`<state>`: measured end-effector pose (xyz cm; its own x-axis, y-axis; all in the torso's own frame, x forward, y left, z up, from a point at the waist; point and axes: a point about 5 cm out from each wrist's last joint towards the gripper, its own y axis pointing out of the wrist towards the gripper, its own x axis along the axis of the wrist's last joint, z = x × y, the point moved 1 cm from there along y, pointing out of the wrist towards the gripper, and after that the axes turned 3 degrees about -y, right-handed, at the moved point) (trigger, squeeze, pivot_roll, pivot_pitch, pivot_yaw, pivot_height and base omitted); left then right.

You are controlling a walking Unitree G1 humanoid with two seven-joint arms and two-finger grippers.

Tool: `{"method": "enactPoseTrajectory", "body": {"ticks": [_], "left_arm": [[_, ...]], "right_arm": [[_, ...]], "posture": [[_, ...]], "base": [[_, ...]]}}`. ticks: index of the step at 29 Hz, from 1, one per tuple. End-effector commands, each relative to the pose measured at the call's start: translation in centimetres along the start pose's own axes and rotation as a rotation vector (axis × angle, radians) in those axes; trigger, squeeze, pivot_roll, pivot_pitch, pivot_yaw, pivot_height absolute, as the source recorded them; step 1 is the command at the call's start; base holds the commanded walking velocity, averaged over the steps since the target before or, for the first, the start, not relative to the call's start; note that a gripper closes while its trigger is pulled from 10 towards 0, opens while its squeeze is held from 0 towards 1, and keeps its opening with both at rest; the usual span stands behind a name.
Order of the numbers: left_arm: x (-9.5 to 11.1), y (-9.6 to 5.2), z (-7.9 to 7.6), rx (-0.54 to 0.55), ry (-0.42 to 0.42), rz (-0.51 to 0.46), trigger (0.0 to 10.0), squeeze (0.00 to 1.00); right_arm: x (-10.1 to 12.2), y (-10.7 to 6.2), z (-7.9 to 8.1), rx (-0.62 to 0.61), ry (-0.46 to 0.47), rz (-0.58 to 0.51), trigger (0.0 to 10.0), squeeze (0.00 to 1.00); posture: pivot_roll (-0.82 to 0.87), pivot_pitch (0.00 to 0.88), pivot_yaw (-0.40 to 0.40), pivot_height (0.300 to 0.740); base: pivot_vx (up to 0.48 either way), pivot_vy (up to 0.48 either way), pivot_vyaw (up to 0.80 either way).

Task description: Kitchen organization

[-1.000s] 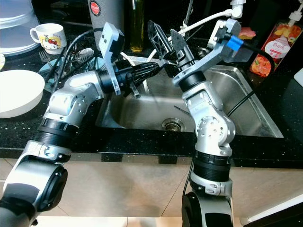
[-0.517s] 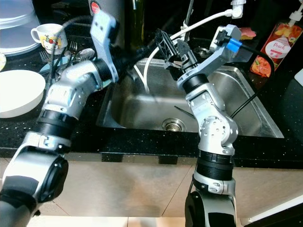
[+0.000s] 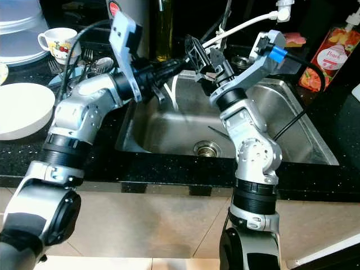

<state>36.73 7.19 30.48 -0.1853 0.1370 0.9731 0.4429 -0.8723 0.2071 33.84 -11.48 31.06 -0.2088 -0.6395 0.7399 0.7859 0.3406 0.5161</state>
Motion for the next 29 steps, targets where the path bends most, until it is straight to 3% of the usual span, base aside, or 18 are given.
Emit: {"method": "enactPoseTrajectory", "body": {"ticks": [1, 2, 3, 4, 5, 6, 7, 8, 9, 26, 27, 29], "left_arm": [[-0.22, 0.15, -0.54, -0.032, -0.001, 0.016, 10.0, 0.0], [-0.22, 0.13, -0.55, -0.033, -0.002, 0.016, 10.0, 0.0], [-0.14, 0.08, -0.64, -0.045, -0.009, 0.011, 10.0, 0.0], [-0.1, 0.04, -0.69, -0.05, -0.013, 0.009, 10.0, 0.0], [-0.13, 0.06, -0.73, -0.051, -0.011, 0.01, 10.0, 0.0], [-0.13, 0.06, -0.73, -0.051, -0.011, 0.01, 10.0, 0.0], [-0.13, 0.07, -0.7, -0.049, -0.011, 0.011, 10.0, 0.0], [-0.15, 0.09, -0.66, -0.044, -0.01, 0.012, 10.0, 0.0], [-0.16, 0.08, -0.63, -0.044, -0.01, 0.014, 10.0, 0.0], [-0.27, 0.01, -0.93, -0.054, 0.006, 0.021, 10.0, 0.0], [-0.32, 0.03, -0.93, -0.046, 0.015, 0.021, 10.0, 0.0], [-0.37, 0.06, -0.91, -0.037, 0.023, 0.019, 10.0, 0.0]], "right_arm": [[-0.29, -0.02, -0.28, -0.011, 0.016, 0.014, 10.0, 0.0], [-0.28, -0.02, -0.29, -0.011, 0.018, 0.014, 10.0, 0.0], [-0.29, -0.02, -0.31, -0.012, 0.02, 0.015, 9.0, 0.0], [-0.3, -0.03, -0.33, -0.013, 0.021, 0.015, 9.0, 0.0], [-0.3, -0.04, -0.35, -0.014, 0.022, 0.016, 5.9, 0.0], [-0.3, -0.04, -0.35, -0.014, 0.022, 0.016, 5.9, 0.0], [-0.3, -0.04, -0.36, -0.014, 0.024, 0.016, 4.1, 0.0], [-0.31, -0.05, -0.36, -0.013, 0.025, 0.016, 3.3, 0.0], [-0.32, -0.05, -0.36, -0.013, 0.026, 0.016, 0.0, 0.0], [-0.61, -0.09, -0.21, -0.003, 0.032, 0.028, 0.0, 0.0], [-0.7, -0.07, -0.19, -0.001, 0.025, 0.034, 10.0, 0.0], [-0.82, -0.05, -0.18, -0.001, 0.019, 0.042, 10.0, 0.0]], "posture": [[0.21, 0.065, -0.069, 0.74], [0.21, 0.065, -0.069, 0.74], [0.21, 0.065, -0.069, 0.74], [0.21, 0.065, -0.069, 0.74], [0.21, 0.065, -0.069, 0.74], [0.21, 0.065, -0.069, 0.74], [0.21, 0.065, -0.069, 0.74], [0.21, 0.065, -0.069, 0.74], [0.21, 0.065, -0.069, 0.74], [0.21, 0.057, -0.072, 0.74], [0.21, 0.056, -0.073, 0.74], [0.21, 0.054, -0.073, 0.74]], "base": [[0.0, 0.0, 0.0], [0.0, 0.0, 0.0], [0.0, 0.0, 0.0], [0.0, 0.0, 0.0], [0.0, 0.0, 0.0], [0.0, 0.0, 0.0], [0.0, 0.0, 0.0], [0.0, 0.0, 0.0], [0.0, 0.0, 0.0], [0.0, 0.0, 0.0], [0.0, 0.0, 0.0], [0.0, 0.0, 0.0]]}}
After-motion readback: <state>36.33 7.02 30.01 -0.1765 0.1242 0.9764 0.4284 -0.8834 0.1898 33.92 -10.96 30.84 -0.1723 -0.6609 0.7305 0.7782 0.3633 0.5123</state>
